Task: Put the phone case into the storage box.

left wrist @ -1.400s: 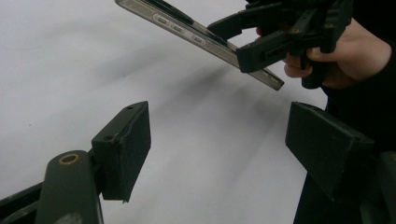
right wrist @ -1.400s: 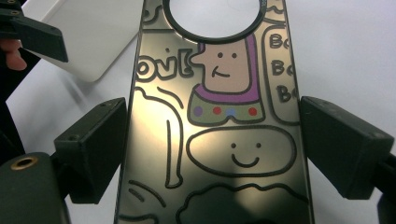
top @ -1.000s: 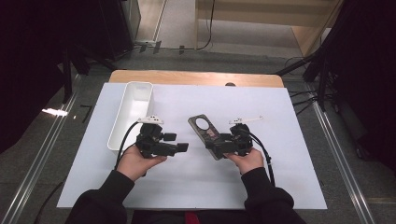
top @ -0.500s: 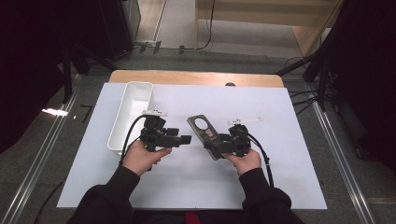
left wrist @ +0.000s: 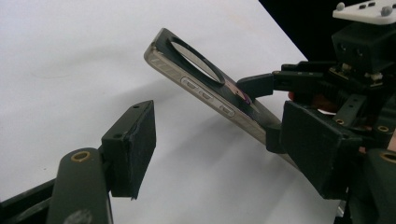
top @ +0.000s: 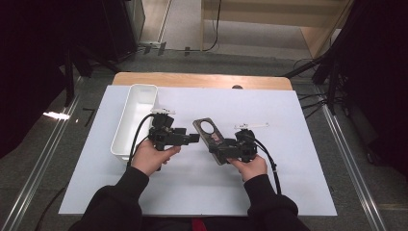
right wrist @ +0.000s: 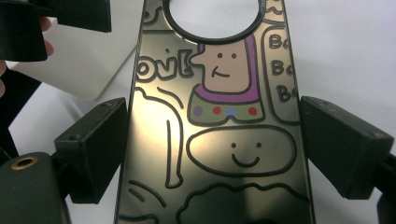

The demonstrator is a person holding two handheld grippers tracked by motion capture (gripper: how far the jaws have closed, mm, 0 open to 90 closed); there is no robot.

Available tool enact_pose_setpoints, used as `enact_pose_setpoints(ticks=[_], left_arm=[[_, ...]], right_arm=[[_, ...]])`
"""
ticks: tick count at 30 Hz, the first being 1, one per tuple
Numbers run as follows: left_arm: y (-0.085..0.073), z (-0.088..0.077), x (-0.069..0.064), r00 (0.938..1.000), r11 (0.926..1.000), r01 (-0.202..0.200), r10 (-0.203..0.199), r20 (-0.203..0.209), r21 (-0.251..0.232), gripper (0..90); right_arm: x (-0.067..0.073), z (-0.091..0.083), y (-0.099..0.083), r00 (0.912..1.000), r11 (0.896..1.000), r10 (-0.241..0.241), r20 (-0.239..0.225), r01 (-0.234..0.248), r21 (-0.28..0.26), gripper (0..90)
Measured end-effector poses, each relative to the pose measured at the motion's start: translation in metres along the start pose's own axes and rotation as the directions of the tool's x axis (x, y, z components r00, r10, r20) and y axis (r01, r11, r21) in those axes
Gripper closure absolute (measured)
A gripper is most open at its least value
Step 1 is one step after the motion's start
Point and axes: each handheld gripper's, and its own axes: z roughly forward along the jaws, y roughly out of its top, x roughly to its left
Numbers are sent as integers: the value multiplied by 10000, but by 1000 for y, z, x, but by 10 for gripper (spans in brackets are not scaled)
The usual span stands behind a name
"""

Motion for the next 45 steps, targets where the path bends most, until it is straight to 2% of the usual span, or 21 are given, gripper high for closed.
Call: enact_pose_setpoints(ticks=[9, 11, 20, 30, 36, 41, 45], left_arm=[[13, 5, -1, 9992, 9997, 261, -260, -302, 25, 269], [15, 8, 0, 9990, 9998, 198, -195, -406, 68, 269], [22, 10, 4, 9983, 9994, 342, -343, -470, -42, 269], [31, 17, 6, 9945, 9974, 714, -721, -766, -117, 269], [36, 20, 8, 9914, 9944, 1020, -1039, -798, -269, 270], [41, 23, 5, 9912, 9950, 885, -925, -944, -459, 270], [43, 27, 3, 9908, 9946, 935, -973, -943, -442, 270]], right_arm=[[1, 2, -1, 9995, 9993, 244, 213, -238, -284, 108], [2, 2, -1, 9991, 9988, 348, 224, -340, -355, 108], [6, 5, -3, 9978, 9959, 592, 313, -568, -710, 108], [10, 6, -4, 9957, 9912, 808, 452, -754, -1091, 108], [13, 5, -4, 9955, 9883, 832, 451, -766, -1322, 108], [14, 6, -5, 9948, 9861, 916, 443, -844, -1432, 108], [16, 7, -5, 9948, 9830, 940, 398, -864, -1623, 108]])
